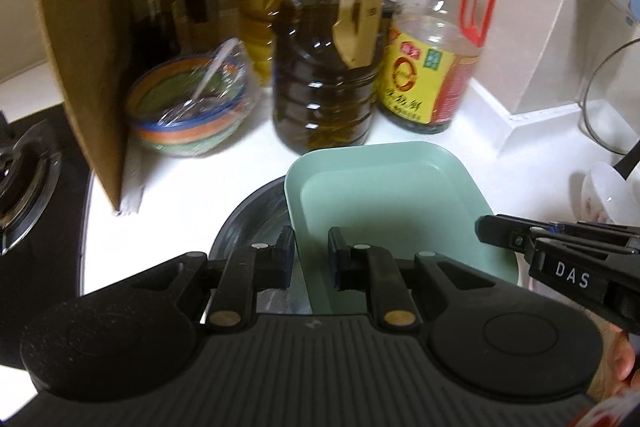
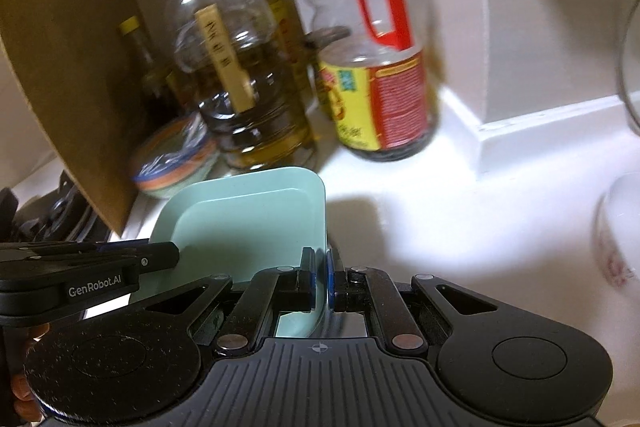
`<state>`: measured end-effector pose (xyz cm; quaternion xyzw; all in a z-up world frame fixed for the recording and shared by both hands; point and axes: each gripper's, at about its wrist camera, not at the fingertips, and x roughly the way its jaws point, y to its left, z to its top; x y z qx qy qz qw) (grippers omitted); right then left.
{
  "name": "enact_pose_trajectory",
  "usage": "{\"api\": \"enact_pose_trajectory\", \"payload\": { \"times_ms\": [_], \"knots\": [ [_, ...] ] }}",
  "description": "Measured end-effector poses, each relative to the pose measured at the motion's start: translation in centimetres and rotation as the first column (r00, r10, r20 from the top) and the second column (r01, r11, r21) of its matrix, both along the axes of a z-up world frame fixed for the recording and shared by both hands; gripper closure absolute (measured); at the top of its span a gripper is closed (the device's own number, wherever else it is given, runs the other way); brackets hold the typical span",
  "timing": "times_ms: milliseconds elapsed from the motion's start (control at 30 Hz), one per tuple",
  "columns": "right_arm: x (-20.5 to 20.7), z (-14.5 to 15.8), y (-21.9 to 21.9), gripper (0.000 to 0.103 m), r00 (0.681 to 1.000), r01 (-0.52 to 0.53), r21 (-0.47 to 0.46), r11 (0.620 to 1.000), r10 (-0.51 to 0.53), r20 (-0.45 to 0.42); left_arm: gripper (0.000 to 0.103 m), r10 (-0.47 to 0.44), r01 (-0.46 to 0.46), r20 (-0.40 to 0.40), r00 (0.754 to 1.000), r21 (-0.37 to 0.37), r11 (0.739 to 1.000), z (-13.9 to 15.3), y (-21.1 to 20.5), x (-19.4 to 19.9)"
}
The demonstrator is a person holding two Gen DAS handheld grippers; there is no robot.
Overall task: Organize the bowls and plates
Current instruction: 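Carry the green plate over the steel basin and lower it inside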
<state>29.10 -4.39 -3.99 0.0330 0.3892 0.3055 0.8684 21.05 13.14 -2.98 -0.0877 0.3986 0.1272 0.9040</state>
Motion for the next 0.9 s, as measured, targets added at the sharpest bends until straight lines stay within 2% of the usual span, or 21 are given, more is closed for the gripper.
{"api": "enact_pose_trajectory", "payload": {
  "times_ms": [367,900],
  "knots": [
    [-0.9,-1.3,0.9,0.097,0.999,-0.044,-0.032,0.999,0.043,-0.034,0.088,0.031,-0.032,-0.036,0.999,-0.016,0.999,-1.5,0.7,-1.4],
    [0.1,-4.0,2.3,0.097,0.995,-0.073,-0.087,0.994,0.066,-0.076,0.087,0.054,-0.059,-0.095,0.994,-0.042,0.997,-4.0,1.4,-0.4]
  ]
}}
